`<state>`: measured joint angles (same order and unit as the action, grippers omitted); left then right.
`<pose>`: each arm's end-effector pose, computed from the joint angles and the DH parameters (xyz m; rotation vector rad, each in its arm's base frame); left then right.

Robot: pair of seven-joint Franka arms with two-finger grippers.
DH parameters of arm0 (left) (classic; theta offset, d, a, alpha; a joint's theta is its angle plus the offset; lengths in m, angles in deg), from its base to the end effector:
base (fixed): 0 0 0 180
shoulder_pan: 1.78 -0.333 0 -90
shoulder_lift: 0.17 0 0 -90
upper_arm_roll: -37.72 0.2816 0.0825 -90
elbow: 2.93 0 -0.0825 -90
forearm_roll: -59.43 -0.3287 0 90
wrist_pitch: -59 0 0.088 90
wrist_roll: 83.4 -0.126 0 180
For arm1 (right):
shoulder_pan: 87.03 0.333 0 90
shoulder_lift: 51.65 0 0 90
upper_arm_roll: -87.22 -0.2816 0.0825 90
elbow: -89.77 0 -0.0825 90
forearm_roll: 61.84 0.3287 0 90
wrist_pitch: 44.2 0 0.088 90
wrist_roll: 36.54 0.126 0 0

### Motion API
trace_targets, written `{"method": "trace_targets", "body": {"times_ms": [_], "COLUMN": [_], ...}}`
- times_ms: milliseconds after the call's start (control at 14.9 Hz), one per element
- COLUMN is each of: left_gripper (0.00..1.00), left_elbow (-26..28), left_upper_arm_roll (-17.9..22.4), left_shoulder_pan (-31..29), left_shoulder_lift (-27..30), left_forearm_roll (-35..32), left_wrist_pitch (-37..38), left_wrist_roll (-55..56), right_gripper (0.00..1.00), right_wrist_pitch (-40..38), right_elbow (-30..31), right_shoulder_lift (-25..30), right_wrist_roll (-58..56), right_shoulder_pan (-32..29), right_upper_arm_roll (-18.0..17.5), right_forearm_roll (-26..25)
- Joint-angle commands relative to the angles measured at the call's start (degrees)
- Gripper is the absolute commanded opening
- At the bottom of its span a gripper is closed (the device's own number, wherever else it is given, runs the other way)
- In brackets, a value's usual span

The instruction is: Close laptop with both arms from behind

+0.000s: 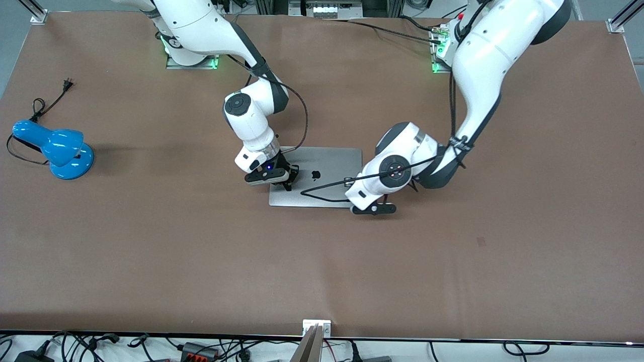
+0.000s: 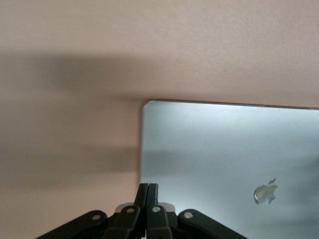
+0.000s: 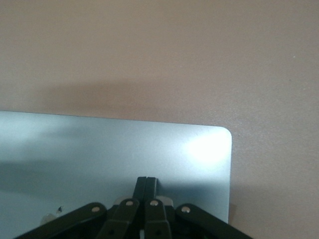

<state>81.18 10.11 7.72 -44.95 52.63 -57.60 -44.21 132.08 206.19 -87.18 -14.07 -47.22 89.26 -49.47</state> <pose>0.5348 -0.3368 0.2319 3.0076 0.1146 -0.3744 0.4754 0.3478 0.1841 -2.8493 -0.0936 -0.5020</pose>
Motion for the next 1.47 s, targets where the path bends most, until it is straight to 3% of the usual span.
{"method": "trace_targets", "body": {"times_ms": [0, 335, 535, 870, 1004, 1204, 1271, 1338, 1405], "left_gripper": [0.04, 0.04, 0.09, 0.22, 0.29, 0.45, 0.5, 0.54, 0.58], "left_elbow": [1.41, 1.67, 2.37, 10.8, 11.69, 11.69, 11.69, 11.61, 11.6], "left_upper_arm_roll": [-0.17, -2.09, -2.36, -3.24, -3.59, -5.34, -6.22, -7.27, -8.33], "left_shoulder_pan": [-0.45, -3.43, -6.5, -12.13, -14.06, -17.4, -18.72, -20.21, -21.88], "left_shoulder_lift": [3.91, 7.77, 10.84, 21.04, 23.33, 25.79, 26.49, 27.11, 27.99], "left_forearm_roll": [-1.29, -1.2, -1.11, -1.03, -0.94, -0.85, -0.85, -0.85, -0.85], "left_wrist_pitch": [3.3, 9.18, 13.05, 13.59, 14.72, 16.58, 17.36, 18.24, 18.94], "left_wrist_roll": [-0.08, -0.25, -7.61, -8.78, -9.65, -10.45, -10.62, -10.88, -10.89], "right_gripper": [0.0, 0.0, 0.0, 0.01, 0.13, 0.66, 0.91, 1.0, 1.0], "right_wrist_pitch": [-5.31, -28.41, -42.46, -61.29, -68.41, -78.69, -81.77, -84.94, -87.75], "right_elbow": [-1.97, -13.04, -19.8, -26.15, -26.94, -27.12, -27.03, -27.03, -27.03], "right_shoulder_lift": [0.72, 1.34, 1.34, 4.4, 7.56, 13.53, 15.64, 17.66, 19.77], "right_wrist_roll": [-1.02, -1.02, -1.02, -3.73, -7.6, -12.08, -12.97, -13.15, -13.76], "right_shoulder_pan": [-0.35, -0.35, -0.35, -1.49, -3.85, -8.15, -9.74, -11.49, -13.08], "right_upper_arm_roll": [-0.1, 2.44, 4.2, 6.04, 6.14, 6.14, 6.14, 6.14, 6.14], "right_forearm_roll": [0.2, 0.11, -0.15, -5.6, -5.6, -5.6, -5.6, -5.6, -5.6]}}
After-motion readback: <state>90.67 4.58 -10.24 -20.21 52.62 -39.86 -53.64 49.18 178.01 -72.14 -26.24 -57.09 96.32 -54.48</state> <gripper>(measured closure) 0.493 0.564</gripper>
